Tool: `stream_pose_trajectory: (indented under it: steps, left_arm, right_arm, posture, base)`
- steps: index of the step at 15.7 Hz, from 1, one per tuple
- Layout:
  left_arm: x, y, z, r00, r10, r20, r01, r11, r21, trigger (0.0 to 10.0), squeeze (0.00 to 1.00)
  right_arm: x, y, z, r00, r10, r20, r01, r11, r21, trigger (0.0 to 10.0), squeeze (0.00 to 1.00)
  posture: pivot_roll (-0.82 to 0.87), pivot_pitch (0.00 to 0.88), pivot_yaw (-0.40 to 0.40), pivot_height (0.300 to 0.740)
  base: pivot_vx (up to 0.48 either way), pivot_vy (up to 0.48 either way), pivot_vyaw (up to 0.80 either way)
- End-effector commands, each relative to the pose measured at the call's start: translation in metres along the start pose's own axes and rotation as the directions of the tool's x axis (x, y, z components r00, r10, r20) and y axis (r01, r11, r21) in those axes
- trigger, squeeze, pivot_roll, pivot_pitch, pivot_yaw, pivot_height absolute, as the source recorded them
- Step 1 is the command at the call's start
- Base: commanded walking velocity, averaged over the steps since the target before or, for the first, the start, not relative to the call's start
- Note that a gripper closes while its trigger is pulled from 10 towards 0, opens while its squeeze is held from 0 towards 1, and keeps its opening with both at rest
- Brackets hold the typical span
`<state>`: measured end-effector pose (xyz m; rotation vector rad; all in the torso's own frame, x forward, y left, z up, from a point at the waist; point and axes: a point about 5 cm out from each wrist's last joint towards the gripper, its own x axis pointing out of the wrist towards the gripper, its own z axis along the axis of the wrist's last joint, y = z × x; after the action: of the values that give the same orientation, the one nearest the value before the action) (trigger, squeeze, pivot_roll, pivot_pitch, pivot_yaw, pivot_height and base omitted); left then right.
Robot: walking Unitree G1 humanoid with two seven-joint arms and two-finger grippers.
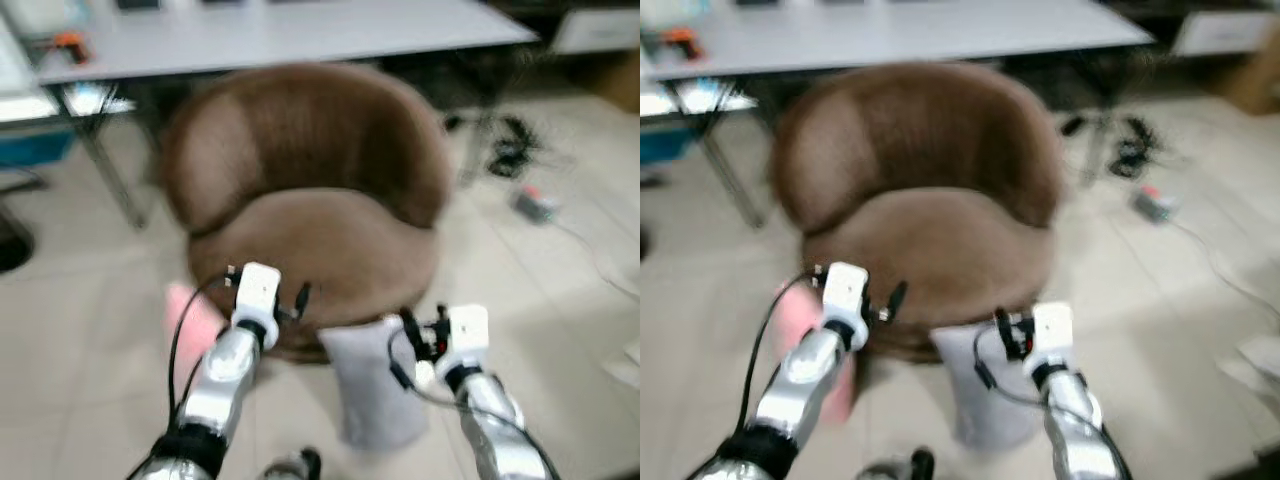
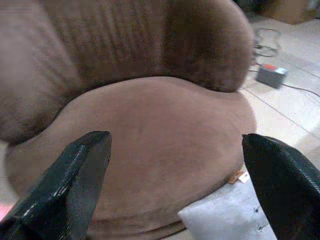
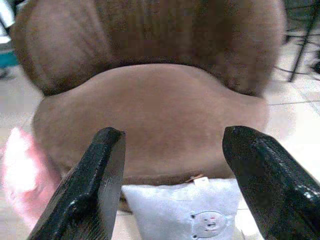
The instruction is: Move the pillow to the sofa from floor
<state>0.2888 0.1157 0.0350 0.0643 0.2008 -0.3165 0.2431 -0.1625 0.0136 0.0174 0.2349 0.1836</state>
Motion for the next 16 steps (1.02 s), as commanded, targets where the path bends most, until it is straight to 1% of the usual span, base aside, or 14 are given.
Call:
stream_pose_trajectory:
  steps: [1, 4, 5, 8, 12, 13, 15, 16]
  left_arm:
    - [0.0, -0.001, 0.001, 1.0, -0.002, 0.004, 0.002, 1.0, 0.011, 10.0, 0.0]
    - [0.001, -0.004, 0.002, 1.0, -0.003, -0.002, 0.003, 1.0, 0.006, 10.0, 0.0]
    - [0.003, -0.004, 0.004, 1.0, 0.008, 0.002, -0.008, 1.0, 0.016, 10.0, 0.0]
    - [0.002, -0.005, 0.005, 1.0, 0.018, 0.002, -0.018, 1.0, 0.013, 10.0, 0.0]
    - [0.002, -0.007, 0.005, 1.0, 0.025, -0.003, -0.025, 1.0, 0.006, 10.0, 0.0]
    - [0.002, -0.008, 0.006, 1.0, 0.025, 0.0, -0.025, 1.0, 0.003, 10.0, 0.0]
    - [0.003, -0.007, 0.006, 1.0, 0.03, -0.003, -0.03, 0.999, -0.012, 10.0, 0.0]
    - [0.002, -0.007, 0.005, 0.999, 0.042, -0.011, -0.042, 0.999, -0.029, 10.0, 0.0]
  right_arm:
    - [0.001, 0.003, -0.001, 1.0, 0.018, -0.008, -0.018, 1.0, -0.002, 10.0, 0.2]
    - [0.001, 0.002, -0.003, 1.0, 0.023, -0.019, -0.023, 1.0, -0.006, 10.0, 0.25]
    - [0.002, 0.002, -0.004, 1.0, 0.022, -0.021, -0.022, 1.0, -0.005, 10.0, 0.26]
    - [0.001, 0.002, -0.007, 1.0, 0.017, -0.027, -0.017, 1.0, -0.001, 10.0, 0.29]
    - [0.0, 0.003, -0.009, 0.999, 0.024, -0.032, -0.024, 1.0, -0.002, 10.0, 0.29]
    - [0.0, 0.002, -0.01, 0.999, 0.012, -0.032, -0.012, 1.0, 0.016, 10.0, 0.28]
    - [0.0, 0.001, -0.013, 0.998, 0.006, -0.059, -0.005, 1.0, 0.025, 10.0, 0.19]
    - [-0.001, 0.0, -0.014, 0.998, 0.003, -0.065, -0.001, 1.0, 0.027, 10.0, 0.18]
  posture:
    - [0.03, 0.037, 0.024, 0.74]
    - [0.03, 0.038, 0.022, 0.74]
    - [0.03, 0.052, 0.023, 0.74]
    - [0.03, 0.055, 0.024, 0.74]
    - [0.02, 0.043, 0.024, 0.74]
    - [0.02, 0.038, 0.024, 0.74]
    - [0.02, 0.033, 0.025, 0.74]
    - [0.02, 0.033, 0.024, 0.74]
  base:
    - [0.0, 0.0, 0.58]
    - [0.0, 0.0, 0.57]
    - [0.0, 0.0, 0.56]
    - [0.0, 0.0, 0.56]
    - [0.0, 0.0, 0.57]
    - [0.0, 0.0, 0.58]
    - [0.0, 0.0, 0.0]
    - [0.0, -0.48, 0.0]
